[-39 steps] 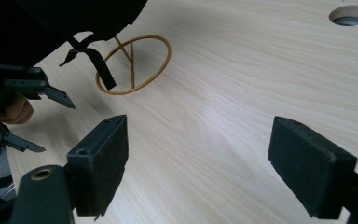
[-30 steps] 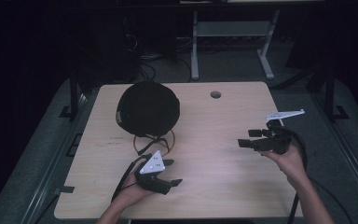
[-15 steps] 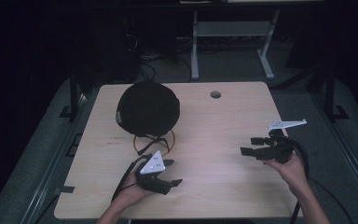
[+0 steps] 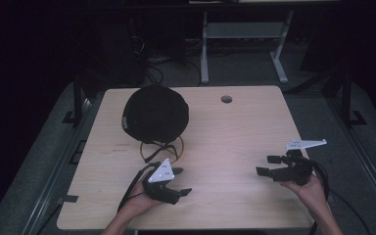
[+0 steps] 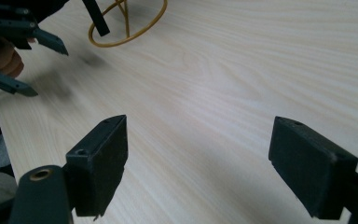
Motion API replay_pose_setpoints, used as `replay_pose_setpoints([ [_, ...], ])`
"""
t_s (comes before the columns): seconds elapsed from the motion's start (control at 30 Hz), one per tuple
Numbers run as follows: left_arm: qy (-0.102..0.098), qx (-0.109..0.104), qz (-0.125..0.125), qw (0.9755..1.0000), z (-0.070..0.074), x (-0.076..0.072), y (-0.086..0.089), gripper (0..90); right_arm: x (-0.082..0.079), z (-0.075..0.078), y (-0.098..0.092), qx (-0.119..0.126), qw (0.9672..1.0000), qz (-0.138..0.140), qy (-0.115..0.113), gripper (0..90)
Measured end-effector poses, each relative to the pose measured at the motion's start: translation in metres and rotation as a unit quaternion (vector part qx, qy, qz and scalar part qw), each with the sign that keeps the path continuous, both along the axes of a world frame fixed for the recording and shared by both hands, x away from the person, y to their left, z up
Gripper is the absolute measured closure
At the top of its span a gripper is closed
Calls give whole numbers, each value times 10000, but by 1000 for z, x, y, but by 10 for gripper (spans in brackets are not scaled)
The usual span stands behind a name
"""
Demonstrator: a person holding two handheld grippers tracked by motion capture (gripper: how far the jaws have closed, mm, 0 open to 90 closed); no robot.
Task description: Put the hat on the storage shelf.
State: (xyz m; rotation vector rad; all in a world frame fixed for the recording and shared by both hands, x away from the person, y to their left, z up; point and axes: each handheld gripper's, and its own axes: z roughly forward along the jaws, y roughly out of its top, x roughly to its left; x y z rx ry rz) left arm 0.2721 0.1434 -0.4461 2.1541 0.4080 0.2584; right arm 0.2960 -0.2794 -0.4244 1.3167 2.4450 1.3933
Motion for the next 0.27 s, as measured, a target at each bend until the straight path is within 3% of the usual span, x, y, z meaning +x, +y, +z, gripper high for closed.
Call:
replay_pose_setpoints([
  [0.27,0,17,-12,10000,-1,2,0,273,-35,-18,3,-42,9997,-96,-208,183],
])
